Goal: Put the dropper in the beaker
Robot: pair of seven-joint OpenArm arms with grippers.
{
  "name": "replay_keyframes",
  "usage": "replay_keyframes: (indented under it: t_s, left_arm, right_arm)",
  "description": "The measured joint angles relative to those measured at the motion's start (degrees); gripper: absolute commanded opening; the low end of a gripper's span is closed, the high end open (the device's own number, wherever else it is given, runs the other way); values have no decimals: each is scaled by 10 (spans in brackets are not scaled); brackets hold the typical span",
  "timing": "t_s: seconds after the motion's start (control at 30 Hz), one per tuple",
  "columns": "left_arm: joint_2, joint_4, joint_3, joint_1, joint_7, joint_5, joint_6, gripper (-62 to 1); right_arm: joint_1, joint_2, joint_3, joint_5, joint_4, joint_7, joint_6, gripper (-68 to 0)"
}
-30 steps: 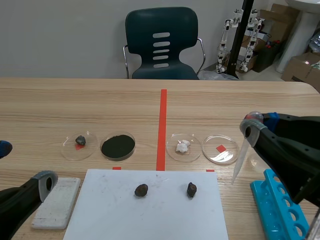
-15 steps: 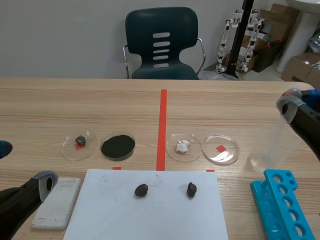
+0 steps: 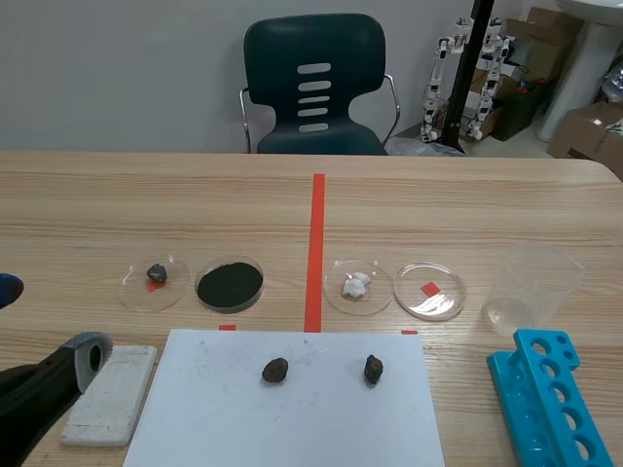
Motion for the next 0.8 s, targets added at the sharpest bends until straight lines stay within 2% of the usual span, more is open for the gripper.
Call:
replay_keyframes:
  t_s: [0.17, 0.43, 0.8]
  left_arm:
    - [0, 0, 0, 0, 0, 0, 0, 14]
    - [0, 0, 0, 0, 0, 0, 0, 14]
    - [0, 0, 0, 0, 0, 0, 0, 14]
  right_arm:
    - [31, 37, -55, 0, -42, 31, -2, -633]
    - [70, 61, -131, 0, -82, 62, -85, -633]
    - [117, 64, -193, 0, -132, 66, -138, -634]
